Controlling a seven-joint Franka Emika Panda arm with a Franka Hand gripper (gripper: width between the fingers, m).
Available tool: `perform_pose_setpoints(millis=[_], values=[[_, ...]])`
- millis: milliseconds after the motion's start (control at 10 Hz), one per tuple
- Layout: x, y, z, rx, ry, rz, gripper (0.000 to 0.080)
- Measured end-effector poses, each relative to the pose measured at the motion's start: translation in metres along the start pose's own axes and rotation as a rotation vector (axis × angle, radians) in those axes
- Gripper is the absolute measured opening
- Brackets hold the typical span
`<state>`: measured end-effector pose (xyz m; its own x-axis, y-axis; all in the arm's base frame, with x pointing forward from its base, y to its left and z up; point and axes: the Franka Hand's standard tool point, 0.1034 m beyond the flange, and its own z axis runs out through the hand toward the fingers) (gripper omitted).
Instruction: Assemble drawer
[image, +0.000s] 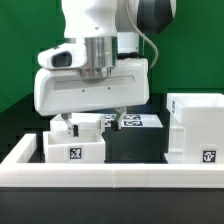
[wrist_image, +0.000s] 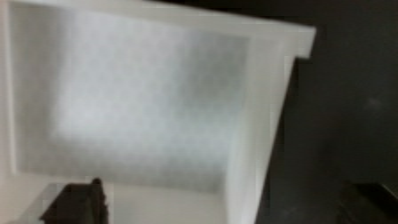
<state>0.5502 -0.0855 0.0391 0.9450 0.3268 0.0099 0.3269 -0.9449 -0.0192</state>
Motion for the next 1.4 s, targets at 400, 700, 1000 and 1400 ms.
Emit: perform_pose_setpoints(millis=[400, 700, 1000, 1400], values=[[-0.024, -0.01, 0.03, 0.004, -0.032, 0.004, 0.0649], [-0.024, -0.017, 0.032, 0.01, -0.038, 0.004, 0.0481], [-0.012, -0.016, 0.024, 0.016, -0.036, 0.003, 0.0146], [-0.012, -0.015, 0.024, 0.015, -0.035, 0.003, 0.004]])
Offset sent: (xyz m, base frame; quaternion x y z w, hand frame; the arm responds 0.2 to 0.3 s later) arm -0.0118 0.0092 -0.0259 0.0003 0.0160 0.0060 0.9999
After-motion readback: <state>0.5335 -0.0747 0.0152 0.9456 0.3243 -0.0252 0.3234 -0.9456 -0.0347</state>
